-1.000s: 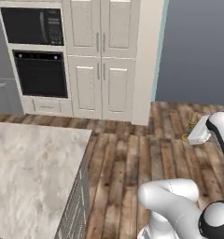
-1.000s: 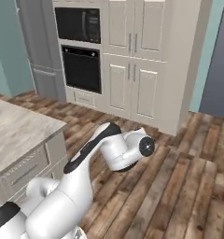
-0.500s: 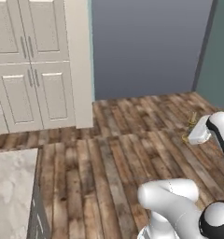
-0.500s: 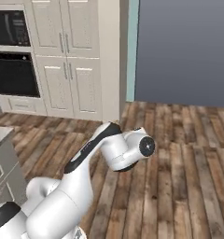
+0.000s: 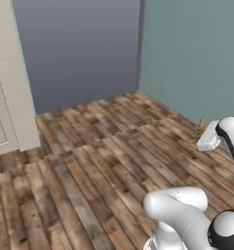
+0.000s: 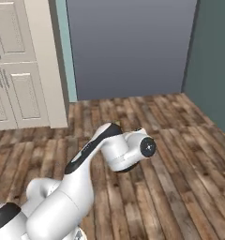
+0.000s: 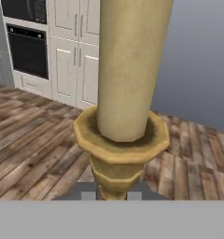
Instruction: Pick the candle and candle from the dining table and place them in the open cabinet. Close the cabinet after placing the objects.
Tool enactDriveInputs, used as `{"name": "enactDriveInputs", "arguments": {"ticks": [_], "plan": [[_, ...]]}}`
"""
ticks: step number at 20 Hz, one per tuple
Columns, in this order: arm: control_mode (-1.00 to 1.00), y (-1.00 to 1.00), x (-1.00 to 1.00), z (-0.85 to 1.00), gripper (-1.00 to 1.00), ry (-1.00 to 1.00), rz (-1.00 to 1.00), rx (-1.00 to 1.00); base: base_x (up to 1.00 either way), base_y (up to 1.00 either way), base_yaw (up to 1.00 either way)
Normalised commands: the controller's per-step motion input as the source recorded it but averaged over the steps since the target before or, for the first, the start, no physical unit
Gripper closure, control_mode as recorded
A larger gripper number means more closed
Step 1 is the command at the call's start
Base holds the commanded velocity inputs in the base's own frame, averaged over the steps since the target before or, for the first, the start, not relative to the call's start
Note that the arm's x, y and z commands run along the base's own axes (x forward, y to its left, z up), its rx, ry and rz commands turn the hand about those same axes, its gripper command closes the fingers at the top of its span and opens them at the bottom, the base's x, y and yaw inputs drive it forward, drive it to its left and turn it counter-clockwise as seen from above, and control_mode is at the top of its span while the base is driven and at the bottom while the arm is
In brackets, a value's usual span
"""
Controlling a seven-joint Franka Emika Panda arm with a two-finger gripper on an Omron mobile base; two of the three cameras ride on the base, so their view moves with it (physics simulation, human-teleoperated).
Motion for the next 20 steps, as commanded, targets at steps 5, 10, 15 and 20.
{"name": "enactDriveInputs", "arguments": {"ticks": [5,10,15,20], "plan": [[1.0,0.0,0.0,0.0,1.0,0.0,0.0,0.0,0.0,-0.32,-0.56],[1.0,0.0,0.0,0.0,1.0,0.0,0.0,0.0,0.0,-0.32,-0.55],[1.0,0.0,0.0,0.0,1.0,0.0,0.0,0.0,0.0,-0.35,-0.55],[1.0,0.0,0.0,0.0,1.0,0.0,0.0,0.0,0.1,-0.32,-0.52]]}}
